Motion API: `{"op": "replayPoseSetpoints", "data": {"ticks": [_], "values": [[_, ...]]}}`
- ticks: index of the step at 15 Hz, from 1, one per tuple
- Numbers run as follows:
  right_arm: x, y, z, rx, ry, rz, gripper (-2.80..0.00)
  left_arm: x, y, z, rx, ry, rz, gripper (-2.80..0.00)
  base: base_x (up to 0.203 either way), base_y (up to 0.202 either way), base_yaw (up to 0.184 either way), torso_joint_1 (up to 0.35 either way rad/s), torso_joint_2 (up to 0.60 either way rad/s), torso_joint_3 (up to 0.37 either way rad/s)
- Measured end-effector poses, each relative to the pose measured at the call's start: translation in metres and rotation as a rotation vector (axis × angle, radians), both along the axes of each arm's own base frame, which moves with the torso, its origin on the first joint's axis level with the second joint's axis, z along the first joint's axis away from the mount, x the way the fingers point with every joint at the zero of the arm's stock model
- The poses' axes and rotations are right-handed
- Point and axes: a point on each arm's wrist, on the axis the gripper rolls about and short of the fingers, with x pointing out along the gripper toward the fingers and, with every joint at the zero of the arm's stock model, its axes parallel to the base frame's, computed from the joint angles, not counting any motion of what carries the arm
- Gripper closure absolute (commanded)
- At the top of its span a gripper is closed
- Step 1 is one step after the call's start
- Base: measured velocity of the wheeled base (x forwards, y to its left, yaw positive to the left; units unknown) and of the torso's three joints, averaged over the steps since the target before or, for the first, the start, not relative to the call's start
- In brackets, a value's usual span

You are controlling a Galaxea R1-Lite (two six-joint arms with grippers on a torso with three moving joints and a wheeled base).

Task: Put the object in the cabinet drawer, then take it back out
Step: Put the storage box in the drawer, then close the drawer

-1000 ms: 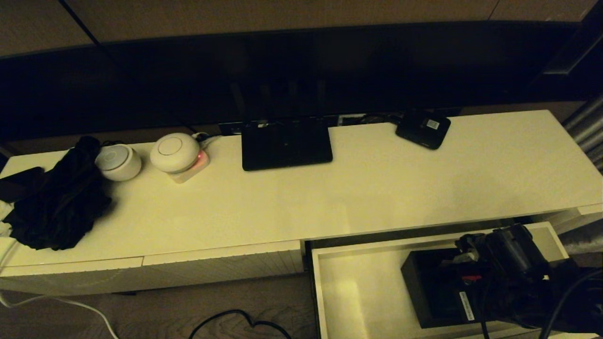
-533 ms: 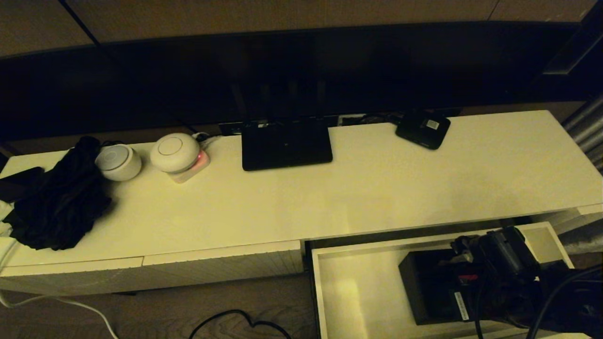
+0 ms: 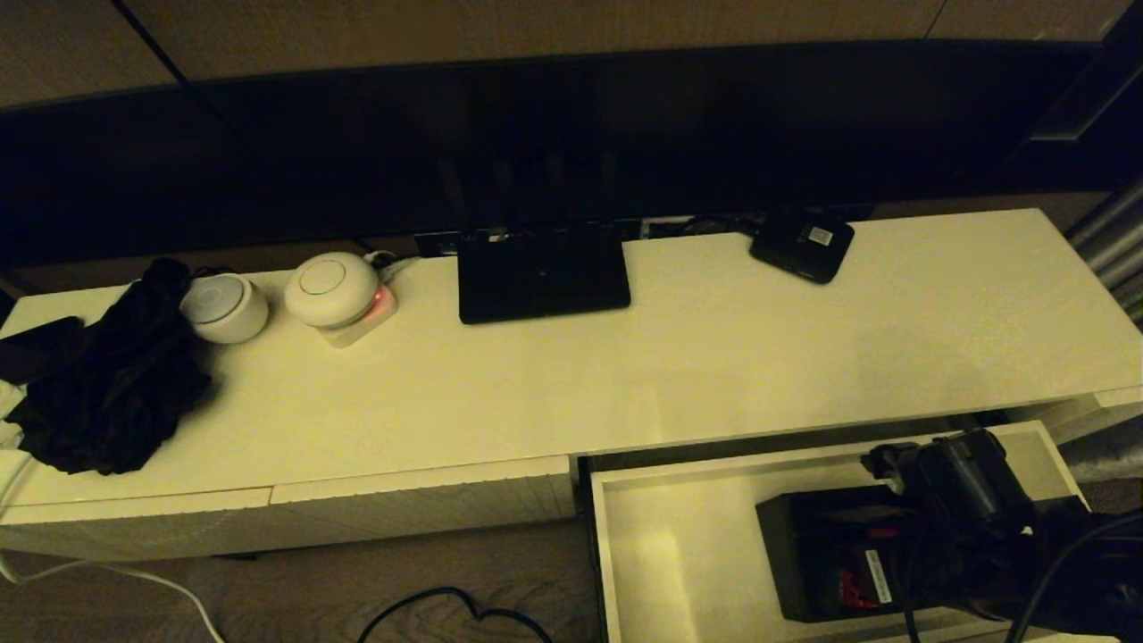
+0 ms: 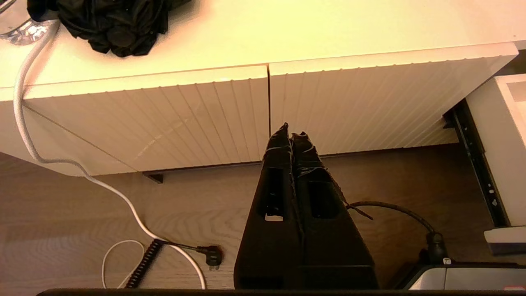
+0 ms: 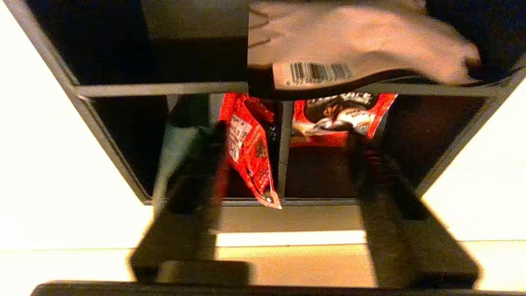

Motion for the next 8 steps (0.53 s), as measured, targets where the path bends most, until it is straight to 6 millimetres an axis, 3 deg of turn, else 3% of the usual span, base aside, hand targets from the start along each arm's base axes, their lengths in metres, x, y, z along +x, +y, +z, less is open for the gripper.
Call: {"op": "replayPoseSetpoints", "data": {"ticks": [4,8], "values": [[-0.005,-0.002,0.022,0.020,-0.082,0.009,-2.80,0.000,0.000,0.000,0.000,0.000,0.000,0.00,0.000,0.000,0.000,0.000,0.00,0.000],[-0.025,-0.008,0.046,0.025,-0.111,0.021,-2.80,0.000,0.000,0.000,0.000,0.000,-0.001,0.00,0.000,0.000,0.000,0.000,0.00,0.000]]}}
